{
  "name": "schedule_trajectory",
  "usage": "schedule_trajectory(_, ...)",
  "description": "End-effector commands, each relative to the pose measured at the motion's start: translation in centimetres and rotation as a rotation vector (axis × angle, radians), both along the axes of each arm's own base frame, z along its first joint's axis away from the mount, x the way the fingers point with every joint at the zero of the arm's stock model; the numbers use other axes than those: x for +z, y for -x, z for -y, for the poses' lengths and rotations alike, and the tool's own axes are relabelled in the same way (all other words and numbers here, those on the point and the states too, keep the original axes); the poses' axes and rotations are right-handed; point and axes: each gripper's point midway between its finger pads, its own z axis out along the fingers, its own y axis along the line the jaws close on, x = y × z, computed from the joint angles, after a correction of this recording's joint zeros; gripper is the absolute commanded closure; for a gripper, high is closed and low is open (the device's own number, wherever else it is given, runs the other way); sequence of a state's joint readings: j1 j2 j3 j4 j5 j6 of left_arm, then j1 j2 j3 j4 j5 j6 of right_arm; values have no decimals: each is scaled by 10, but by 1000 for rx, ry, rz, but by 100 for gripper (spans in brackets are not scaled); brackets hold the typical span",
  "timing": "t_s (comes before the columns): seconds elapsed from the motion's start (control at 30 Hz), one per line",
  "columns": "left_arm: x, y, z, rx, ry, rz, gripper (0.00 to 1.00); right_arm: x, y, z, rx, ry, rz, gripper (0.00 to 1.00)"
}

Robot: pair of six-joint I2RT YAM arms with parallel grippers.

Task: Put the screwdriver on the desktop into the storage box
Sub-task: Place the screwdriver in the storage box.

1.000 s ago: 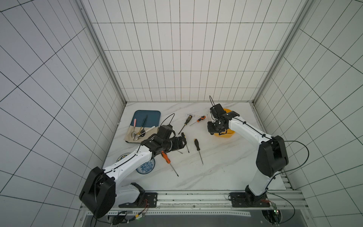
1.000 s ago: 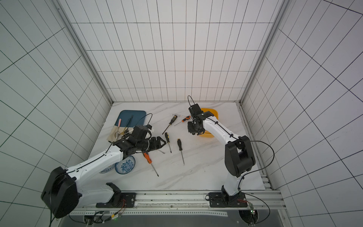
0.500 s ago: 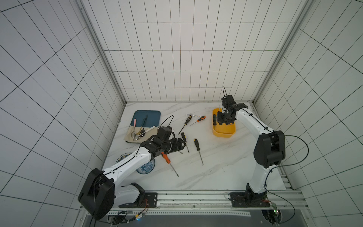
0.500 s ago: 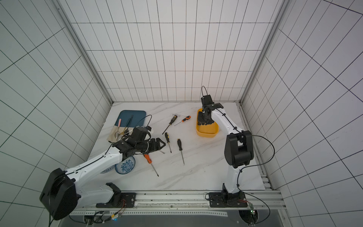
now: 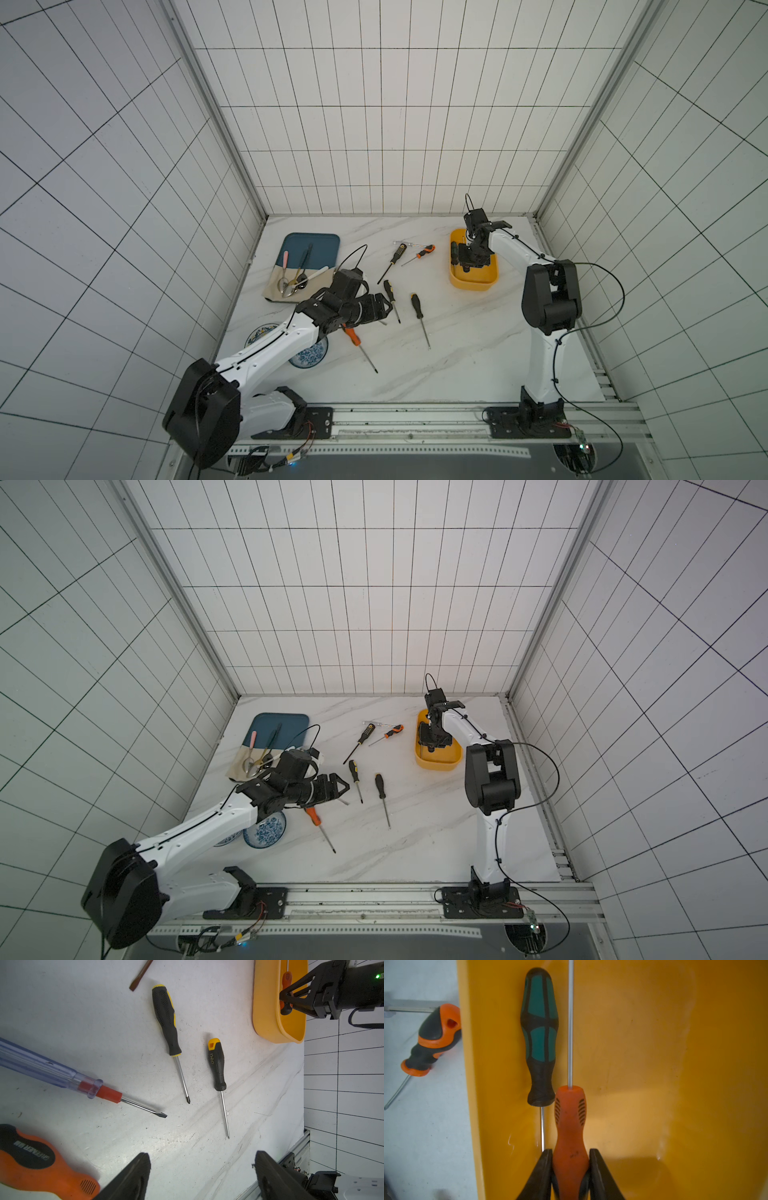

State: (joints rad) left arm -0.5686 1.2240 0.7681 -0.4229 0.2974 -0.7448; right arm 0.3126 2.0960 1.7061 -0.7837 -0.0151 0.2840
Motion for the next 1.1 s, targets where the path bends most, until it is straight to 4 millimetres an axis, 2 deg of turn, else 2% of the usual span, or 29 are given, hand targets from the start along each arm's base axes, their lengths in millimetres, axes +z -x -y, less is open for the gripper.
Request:
schedule_trajectory(0.0,4,2,0,-4,10,16,17,3,-15,5,-12,5,20,82)
schedule_trajectory(0.43,5,4,-3,1,-2,15,17,-10,-27,5,-25,-2,2,79)
schedule_trajectory(0.67,4,4,-4,4,-9,15,17,-13,-29,4,-26,-3,1,73)
schedule_trajectory(0.8,5,4,-4,3,-11,14,17,-17,-29,3,-23,-1,-12,72)
schedule_trajectory(1.07,5,4,-5,4,-16,16,17,-16,-30,3,-24,0,-13,59)
